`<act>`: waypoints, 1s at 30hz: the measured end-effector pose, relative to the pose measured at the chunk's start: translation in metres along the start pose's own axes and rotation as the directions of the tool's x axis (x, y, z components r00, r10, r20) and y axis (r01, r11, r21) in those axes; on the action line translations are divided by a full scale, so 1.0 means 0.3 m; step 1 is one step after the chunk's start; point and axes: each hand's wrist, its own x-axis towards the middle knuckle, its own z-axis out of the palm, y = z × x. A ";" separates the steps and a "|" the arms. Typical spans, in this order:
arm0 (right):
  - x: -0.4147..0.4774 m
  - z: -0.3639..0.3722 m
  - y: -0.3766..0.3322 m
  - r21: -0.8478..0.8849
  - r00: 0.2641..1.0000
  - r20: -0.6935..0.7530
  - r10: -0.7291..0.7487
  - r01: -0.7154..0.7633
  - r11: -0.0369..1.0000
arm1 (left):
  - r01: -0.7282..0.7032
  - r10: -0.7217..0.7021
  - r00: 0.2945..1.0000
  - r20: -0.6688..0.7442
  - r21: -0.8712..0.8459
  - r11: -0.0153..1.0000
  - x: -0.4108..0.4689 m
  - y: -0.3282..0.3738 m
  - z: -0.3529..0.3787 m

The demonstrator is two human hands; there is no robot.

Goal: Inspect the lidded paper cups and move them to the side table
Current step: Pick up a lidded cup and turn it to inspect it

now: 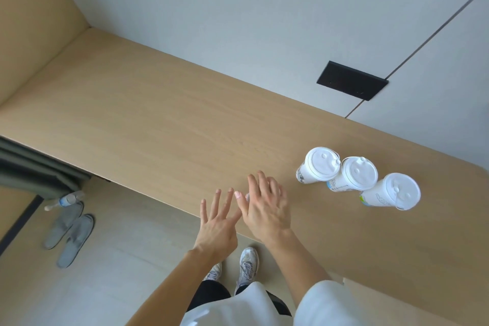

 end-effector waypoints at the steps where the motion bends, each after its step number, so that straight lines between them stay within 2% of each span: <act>1: 0.000 0.000 -0.002 0.001 1.000 0.009 0.008 -0.008 1.000 | 0.005 -0.005 1.000 0.024 0.003 1.000 -0.002 0.005 -0.004; 5: 0.010 -0.030 0.000 0.055 0.998 0.056 0.008 -0.011 0.998 | 0.029 -0.025 0.992 0.122 -0.035 0.999 -0.004 0.011 -0.047; 7: 0.019 -0.038 0.024 0.150 0.996 0.084 0.004 -0.016 0.989 | 0.073 -0.046 0.993 0.110 -0.263 0.962 0.005 0.004 -0.070; 9: 0.017 -0.059 0.059 0.350 0.988 0.086 0.129 -0.151 0.925 | 0.202 -0.168 0.979 0.112 -0.546 0.813 0.011 0.014 -0.108; 11: 0.009 -0.120 0.108 0.568 0.915 0.199 0.352 -0.400 0.720 | 0.341 -0.296 0.934 0.198 -0.740 0.580 0.016 0.041 -0.168; 13: -0.013 -0.183 0.156 0.730 0.792 0.390 0.469 -0.577 0.366 | 0.391 -0.319 0.907 0.274 -0.829 0.400 0.011 0.067 -0.237; 14: -0.029 -0.221 0.174 0.780 0.752 0.441 0.490 -0.591 0.205 | 0.391 -0.298 0.908 0.295 -0.851 0.349 0.001 0.079 -0.271; 15: -0.050 -0.259 0.187 0.813 0.732 0.458 0.504 -0.574 0.095 | 0.385 -0.269 0.913 0.307 -0.868 0.314 -0.013 0.090 -0.302; 17: -0.089 -0.329 0.194 0.846 0.723 0.467 0.509 -0.533 -0.019 | 0.346 -0.218 0.932 0.290 -0.890 0.296 -0.048 0.116 -0.360; 19: -0.124 -0.377 0.192 0.865 0.735 0.465 0.493 -0.496 -0.077 | 0.294 -0.191 0.951 0.242 -0.900 0.321 -0.082 0.143 -0.409; 22: -0.152 -0.440 0.183 0.889 0.771 0.424 0.476 -0.454 -0.057 | 0.228 -0.153 0.971 0.186 -0.914 0.335 -0.114 0.172 -0.459; 26: -0.176 -0.489 0.177 0.895 0.805 0.410 0.429 -0.446 -0.018 | 0.171 -0.068 0.985 0.158 -0.938 0.302 -0.143 0.180 -0.502; 30: -0.196 -0.527 0.182 0.899 0.805 0.410 0.429 -0.435 -0.043 | 0.152 -0.017 0.988 0.152 -0.958 0.243 -0.165 0.172 -0.526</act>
